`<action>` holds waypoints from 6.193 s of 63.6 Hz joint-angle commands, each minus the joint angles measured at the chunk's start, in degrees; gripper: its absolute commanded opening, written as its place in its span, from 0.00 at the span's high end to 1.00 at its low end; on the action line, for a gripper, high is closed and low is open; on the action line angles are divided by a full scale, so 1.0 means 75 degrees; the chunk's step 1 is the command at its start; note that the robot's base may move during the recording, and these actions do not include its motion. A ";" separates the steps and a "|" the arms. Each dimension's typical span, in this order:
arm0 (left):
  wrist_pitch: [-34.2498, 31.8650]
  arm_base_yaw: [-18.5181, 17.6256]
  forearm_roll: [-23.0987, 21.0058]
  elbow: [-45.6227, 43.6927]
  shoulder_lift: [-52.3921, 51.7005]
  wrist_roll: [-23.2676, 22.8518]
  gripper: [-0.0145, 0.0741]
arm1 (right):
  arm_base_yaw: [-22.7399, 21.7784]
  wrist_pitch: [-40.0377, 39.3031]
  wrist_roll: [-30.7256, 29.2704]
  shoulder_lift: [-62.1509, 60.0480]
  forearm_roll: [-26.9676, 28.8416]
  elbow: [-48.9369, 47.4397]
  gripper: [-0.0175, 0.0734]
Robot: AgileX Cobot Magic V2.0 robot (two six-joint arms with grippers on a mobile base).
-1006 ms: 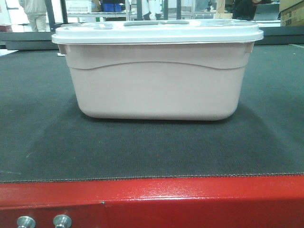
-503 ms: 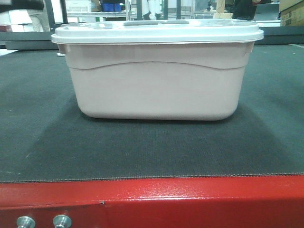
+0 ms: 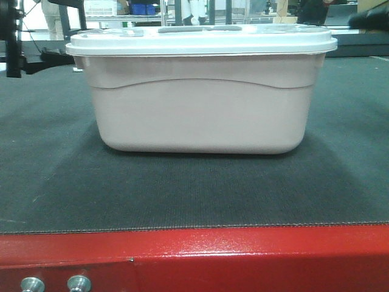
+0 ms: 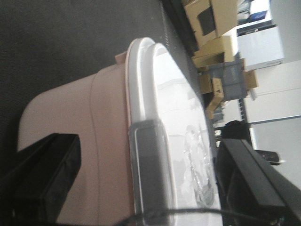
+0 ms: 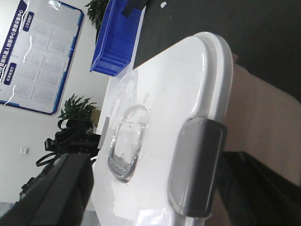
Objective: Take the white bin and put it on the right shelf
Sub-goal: 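Close both grippers on the white lid rim at the bin ends, then lift the pink bin off the bench with both grippers, then hold the bin raised with both grippers while the base turns away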
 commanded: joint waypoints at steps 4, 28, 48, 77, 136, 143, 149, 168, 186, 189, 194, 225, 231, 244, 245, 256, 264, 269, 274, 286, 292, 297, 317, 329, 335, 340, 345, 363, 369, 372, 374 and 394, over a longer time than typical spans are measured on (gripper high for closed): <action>0.0598 -0.0109 -0.0926 -0.0254 -0.0328 0.0295 0.29 | 0.0319 0.0575 -0.0349 0.0000 0.0688 -0.0246 0.11; 0.0319 -0.0522 -0.0933 -0.0254 -0.0285 0.0364 0.29 | 0.0683 0.0498 -0.0547 0.0299 0.0851 -0.0246 0.11; 0.0285 -0.0675 -0.0933 -0.0254 -0.0273 0.0364 0.29 | 0.0683 0.0498 -0.0660 0.0299 0.0851 -0.0246 0.20; 0.0271 -0.0743 -0.0985 -0.0254 -0.0273 0.0364 0.69 | 0.0683 0.0505 -0.0732 0.0299 0.0851 -0.0246 0.69; 0.1560 -0.0749 -0.1937 -0.0894 -0.1861 0.0761 0.98 | 0.0767 0.1273 -0.1115 -0.0507 0.2511 -0.0246 0.70; 0.1560 -0.0749 -0.1925 -0.1273 -0.2303 0.0746 0.98 | 0.0787 0.1273 -0.1131 -0.0892 0.2511 -0.0246 0.70; 0.1560 -0.0749 -0.1888 -0.1569 -0.2625 0.0625 0.98 | 0.0793 0.1273 -0.1136 -0.1249 0.2565 -0.0246 0.70; 0.1531 -0.0749 -0.1516 -0.2103 -0.3386 0.0625 0.98 | 0.0793 0.1273 -0.1136 -0.2198 0.2859 -0.0246 0.70; 0.1531 -0.0749 -0.1389 -0.2166 -0.3473 0.0625 0.98 | 0.0793 0.1267 -0.1189 -0.2586 0.2897 -0.0246 0.70; 0.1531 -0.0749 -0.1389 -0.2166 -0.3473 0.0625 0.98 | 0.0793 0.1267 -0.1189 -0.2586 0.2890 -0.0246 0.70; 0.1531 -0.0749 -0.1389 -0.2166 -0.3473 0.0625 0.98 | 0.0793 0.1211 -0.1189 -0.2586 0.2891 -0.0246 0.70; 0.1531 -0.0749 -0.1389 -0.2166 -0.3473 0.0625 0.98 | 0.0793 0.0611 -0.1189 -0.2586 0.2889 -0.0246 0.70; 0.1531 -0.0749 -0.1389 -0.2166 -0.3473 0.0625 0.98 | 0.0793 0.0517 -0.1189 -0.2586 0.2889 -0.0246 0.70; 0.1531 -0.0749 -0.1389 -0.2166 -0.3473 0.0625 0.98 | 0.0793 0.0457 -0.1189 -0.2586 0.2889 -0.0246 0.70; 0.1531 -0.0749 -0.1389 -0.2166 -0.3473 0.0625 0.98 | 0.0793 0.0448 -0.1189 -0.2586 0.2889 -0.0246 0.70; 0.1531 -0.0749 -0.1389 -0.2166 -0.3473 0.0625 0.98 | 0.0793 0.0439 -0.1189 -0.2586 0.2889 -0.0246 0.70; 0.1531 -0.0749 -0.1389 -0.2166 -0.3473 0.0625 0.98 | 0.0793 0.0429 -0.1189 -0.2586 0.2889 -0.0246 0.70; 0.1531 -0.0749 -0.1389 -0.2166 -0.3473 0.0625 0.98 | 0.0793 0.0429 -0.1189 -0.2586 0.2889 -0.0246 0.70; 0.1531 -0.0749 -0.1389 -0.2166 -0.3473 0.0625 0.98 | 0.0793 0.0420 -0.1189 -0.2586 0.2889 -0.0246 0.70; 0.1531 -0.0749 -0.1389 -0.2166 -0.3473 0.0625 0.98 | 0.0793 0.0405 -0.1189 -0.2586 0.2889 -0.0246 0.70; 0.1531 -0.0749 -0.1389 -0.2166 -0.3473 0.0625 0.98 | 0.0793 0.0405 -0.1189 -0.2586 0.2889 -0.0246 0.70; 0.1531 -0.0749 -0.1389 -0.2166 -0.3473 0.0625 0.98 | 0.0793 0.0405 -0.1189 -0.2586 0.2889 -0.0246 0.70; 0.1531 -0.0749 -0.1389 -0.2166 -0.3473 0.0625 0.98 | 0.0793 0.0276 -0.1189 -0.2586 0.2889 -0.0246 0.70; 0.1531 -0.0749 -0.1389 -0.2166 -0.3473 0.0625 0.98 | 0.0793 -0.0043 -0.1189 -0.2586 0.2889 -0.0246 0.70; 0.1531 -0.0749 -0.1389 -0.2166 -0.3473 0.0625 0.98 | 0.0793 -0.0203 -0.1189 -0.2586 0.2889 -0.0246 0.70; 0.1531 -0.0749 -0.1389 -0.2166 -0.3473 0.0625 0.98 | 0.0793 -0.0320 -0.1189 -0.2586 0.2889 -0.0246 0.70; 0.1531 -0.0749 -0.1389 -0.2166 -0.3473 0.0625 0.98 | 0.0793 -0.0386 -0.1189 -0.2586 0.2889 -0.0246 0.70; 0.1531 -0.0749 -0.1389 -0.2166 -0.3473 0.0625 0.98 | 0.0793 -0.0606 -0.1189 -0.2586 0.2889 -0.0246 0.70; 0.1531 -0.0749 -0.1389 -0.2166 -0.3473 0.0625 0.98 | 0.0793 -0.0606 -0.1189 -0.2586 0.2889 -0.0246 0.70; 0.1531 -0.0749 -0.1389 -0.2166 -0.3473 0.0625 0.98 | 0.0793 -0.0613 -0.1189 -0.2586 0.2889 -0.0246 0.70; 0.1531 -0.0749 -0.1389 -0.2166 -0.3473 0.0625 0.98 | 0.0793 -0.0620 -0.1189 -0.2586 0.2889 -0.0246 0.70; 0.1531 -0.0749 -0.1389 -0.2166 -0.3473 0.0625 0.98 | 0.0793 -0.0619 -0.1189 -0.2586 0.2889 -0.0246 0.71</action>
